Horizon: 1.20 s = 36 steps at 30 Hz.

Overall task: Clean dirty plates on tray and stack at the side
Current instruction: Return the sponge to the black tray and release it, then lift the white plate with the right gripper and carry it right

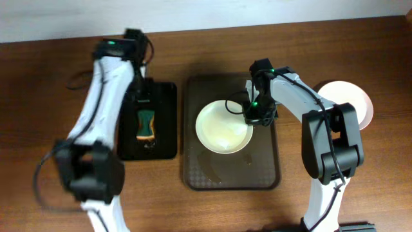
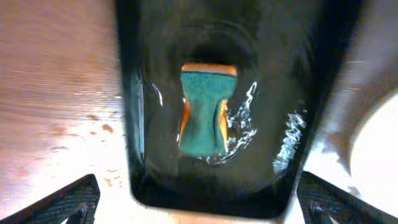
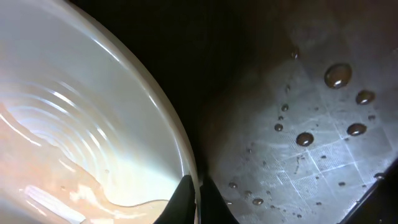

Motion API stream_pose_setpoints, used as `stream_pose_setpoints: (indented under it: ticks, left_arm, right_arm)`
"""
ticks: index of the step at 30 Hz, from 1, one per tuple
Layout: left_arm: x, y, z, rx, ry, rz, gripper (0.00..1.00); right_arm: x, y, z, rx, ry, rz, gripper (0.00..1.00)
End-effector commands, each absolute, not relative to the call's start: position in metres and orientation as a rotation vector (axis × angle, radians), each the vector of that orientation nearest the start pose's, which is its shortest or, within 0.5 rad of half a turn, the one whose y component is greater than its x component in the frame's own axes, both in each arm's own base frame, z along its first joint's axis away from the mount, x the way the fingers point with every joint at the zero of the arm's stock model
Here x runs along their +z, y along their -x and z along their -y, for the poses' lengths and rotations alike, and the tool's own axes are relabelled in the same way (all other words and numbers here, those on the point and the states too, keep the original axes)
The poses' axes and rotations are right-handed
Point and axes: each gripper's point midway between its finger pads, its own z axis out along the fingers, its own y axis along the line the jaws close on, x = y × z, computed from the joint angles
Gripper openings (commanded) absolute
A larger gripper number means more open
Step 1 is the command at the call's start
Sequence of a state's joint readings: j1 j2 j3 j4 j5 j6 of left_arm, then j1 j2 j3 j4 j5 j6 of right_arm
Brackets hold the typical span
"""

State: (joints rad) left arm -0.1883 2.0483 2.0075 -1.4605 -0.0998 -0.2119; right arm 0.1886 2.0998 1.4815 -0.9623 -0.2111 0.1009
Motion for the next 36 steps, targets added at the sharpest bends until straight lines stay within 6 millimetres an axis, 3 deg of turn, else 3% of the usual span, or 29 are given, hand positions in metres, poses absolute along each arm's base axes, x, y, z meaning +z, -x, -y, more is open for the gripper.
stream_pose_setpoints:
  ticks: [1, 4, 6, 9, 12, 17, 20, 28, 36]
  left_arm:
    - [0.234, -0.381, 0.059, 0.028, 0.013, -2.865, 1.0]
    - [0.263, -0.365, 0.056, 0.011, 0.015, -2.799, 1.0]
    - [0.278, -0.35, 0.053, 0.006, 0.016, -2.779, 1.0]
    - [0.284, -0.334, 0.05, 0.01, 0.016, -2.795, 1.0]
    - [0.289, -0.321, 0.048, 0.013, 0.013, -2.806, 1.0]
    - [0.323, -0.301, 0.044, -0.014, 0.02, -2.691, 1.0]
    - [0.338, -0.289, 0.042, -0.028, 0.022, -2.638, 1.0]
    - [0.346, -0.28, 0.04, -0.035, 0.023, -2.611, 1.0]
    - [0.346, -0.28, 0.04, -0.035, 0.024, -2.611, 1.0]
  right_arm:
    - [0.039, -0.397, -0.107, 0.289, 0.148, -3.041, 0.04]
    - [0.077, -0.415, -0.115, 0.305, 0.176, -2.932, 0.04]
    - [0.108, -0.426, -0.131, 0.321, 0.225, -2.846, 0.04]
    - [0.135, -0.434, -0.166, 0.35, 0.325, -2.757, 0.04]
    - [0.145, -0.437, -0.221, 0.39, 0.467, -2.637, 0.04]
    - [0.147, -0.442, -0.284, 0.312, 0.589, -2.472, 0.04]
    - [0.162, -0.447, -0.31, 0.197, 0.671, -2.328, 0.04]
    - [0.216, -0.446, -0.339, -0.241, 0.704, -1.999, 0.04]
    - [0.263, -0.42, -0.342, -0.366, 0.608, -1.889, 0.04]
